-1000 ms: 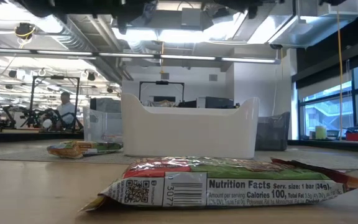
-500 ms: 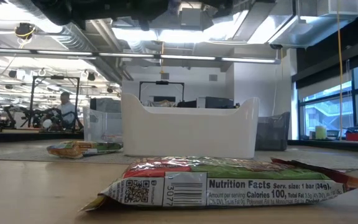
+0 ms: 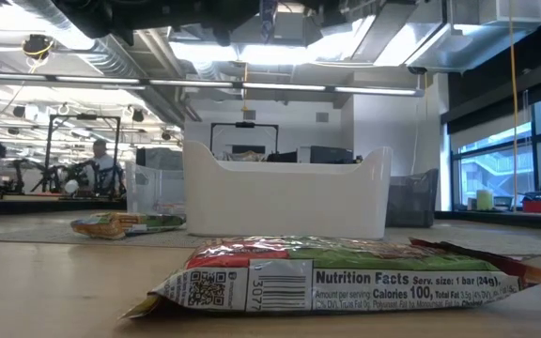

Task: Pick and place Granola Bars by type
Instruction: Put the blue granola bar into the black bin

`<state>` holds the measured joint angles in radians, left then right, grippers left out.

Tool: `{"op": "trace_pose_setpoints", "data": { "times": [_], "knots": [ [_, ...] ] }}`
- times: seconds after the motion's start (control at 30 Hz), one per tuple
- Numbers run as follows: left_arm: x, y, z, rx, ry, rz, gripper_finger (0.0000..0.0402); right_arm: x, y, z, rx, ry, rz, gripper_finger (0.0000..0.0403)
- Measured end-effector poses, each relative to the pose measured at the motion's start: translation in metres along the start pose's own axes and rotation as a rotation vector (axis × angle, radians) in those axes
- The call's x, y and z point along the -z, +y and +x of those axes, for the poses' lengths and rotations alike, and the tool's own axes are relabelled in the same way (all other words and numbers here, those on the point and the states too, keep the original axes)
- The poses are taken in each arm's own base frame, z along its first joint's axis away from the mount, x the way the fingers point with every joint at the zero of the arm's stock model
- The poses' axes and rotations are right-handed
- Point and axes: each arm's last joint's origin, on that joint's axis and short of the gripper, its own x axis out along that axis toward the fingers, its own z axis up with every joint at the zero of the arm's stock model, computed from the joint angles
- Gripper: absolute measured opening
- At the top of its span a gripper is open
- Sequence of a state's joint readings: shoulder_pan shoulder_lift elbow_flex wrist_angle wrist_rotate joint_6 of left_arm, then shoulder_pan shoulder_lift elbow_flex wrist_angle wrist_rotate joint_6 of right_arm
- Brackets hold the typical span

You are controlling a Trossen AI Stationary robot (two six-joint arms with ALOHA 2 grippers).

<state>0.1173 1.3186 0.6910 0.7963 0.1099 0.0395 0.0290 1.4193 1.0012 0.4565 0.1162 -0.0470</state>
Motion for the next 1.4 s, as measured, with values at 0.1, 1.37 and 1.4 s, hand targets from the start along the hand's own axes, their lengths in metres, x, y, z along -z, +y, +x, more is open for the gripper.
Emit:
{"op": "trace_pose_setpoints", "data": {
  "times": [0.1,1.37,1.4],
  "knots": [
    [0.0,-0.001,0.0,0.038,-0.001,0.0,0.0102,0.002,-0.005,0.001,-0.009,0.019,0.016,0.0288],
    [0.001,0.0,0.0,0.013,0.009,-0.002,0.0102,0.01,-0.009,0.011,-0.069,-0.017,-0.011,0.0196],
    [0.001,0.0,0.0,0.013,0.01,-0.001,0.0102,0.01,-0.009,0.011,-0.069,-0.019,-0.011,0.0196]
  ]
}}
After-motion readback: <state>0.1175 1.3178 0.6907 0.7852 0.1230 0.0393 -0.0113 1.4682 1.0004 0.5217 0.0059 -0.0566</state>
